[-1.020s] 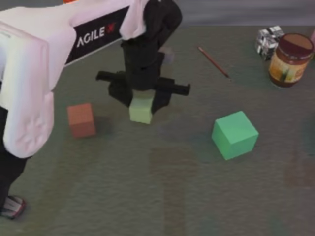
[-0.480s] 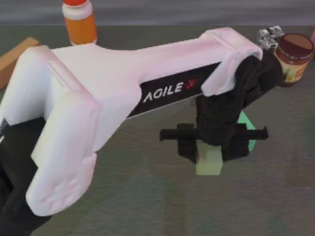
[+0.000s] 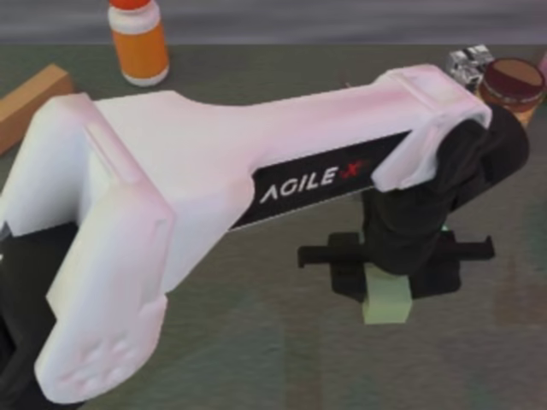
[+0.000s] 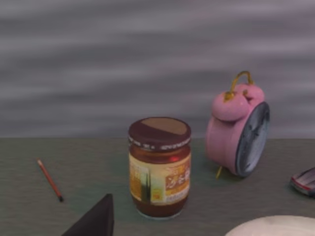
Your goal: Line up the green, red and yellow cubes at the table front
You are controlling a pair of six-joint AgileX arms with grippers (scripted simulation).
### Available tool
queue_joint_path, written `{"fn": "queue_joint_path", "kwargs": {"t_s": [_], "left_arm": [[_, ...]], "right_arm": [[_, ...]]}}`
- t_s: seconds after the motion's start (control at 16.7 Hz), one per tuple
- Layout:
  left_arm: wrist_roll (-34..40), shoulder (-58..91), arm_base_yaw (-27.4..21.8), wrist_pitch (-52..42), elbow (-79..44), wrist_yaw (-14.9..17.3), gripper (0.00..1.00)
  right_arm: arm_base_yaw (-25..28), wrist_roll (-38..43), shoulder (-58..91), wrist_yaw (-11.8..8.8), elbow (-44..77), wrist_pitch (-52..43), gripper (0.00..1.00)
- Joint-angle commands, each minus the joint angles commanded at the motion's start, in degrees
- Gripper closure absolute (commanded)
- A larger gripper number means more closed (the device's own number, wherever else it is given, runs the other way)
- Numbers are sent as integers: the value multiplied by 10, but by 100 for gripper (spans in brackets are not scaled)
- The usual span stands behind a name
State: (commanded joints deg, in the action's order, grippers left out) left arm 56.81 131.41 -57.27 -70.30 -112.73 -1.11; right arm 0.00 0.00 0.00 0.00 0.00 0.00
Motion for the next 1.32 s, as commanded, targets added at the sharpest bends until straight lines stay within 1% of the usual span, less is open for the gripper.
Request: {"fn": "queue_joint_path", "kwargs": {"t_s": [0.18, 0.48, 0.78, 1.32], "left_arm": [[-1, 4, -1, 23, 20, 0, 100], [1, 27, -2, 124, 94, 0, 100], [2, 31, -3, 138, 106, 0, 100], [2, 31, -3, 138, 106, 0, 32]], "right_arm": [[0, 0, 0, 0, 0, 0, 0], [0, 0, 0, 0, 0, 0, 0], [0, 0, 0, 0, 0, 0, 0], [0, 0, 0, 0, 0, 0, 0]]}}
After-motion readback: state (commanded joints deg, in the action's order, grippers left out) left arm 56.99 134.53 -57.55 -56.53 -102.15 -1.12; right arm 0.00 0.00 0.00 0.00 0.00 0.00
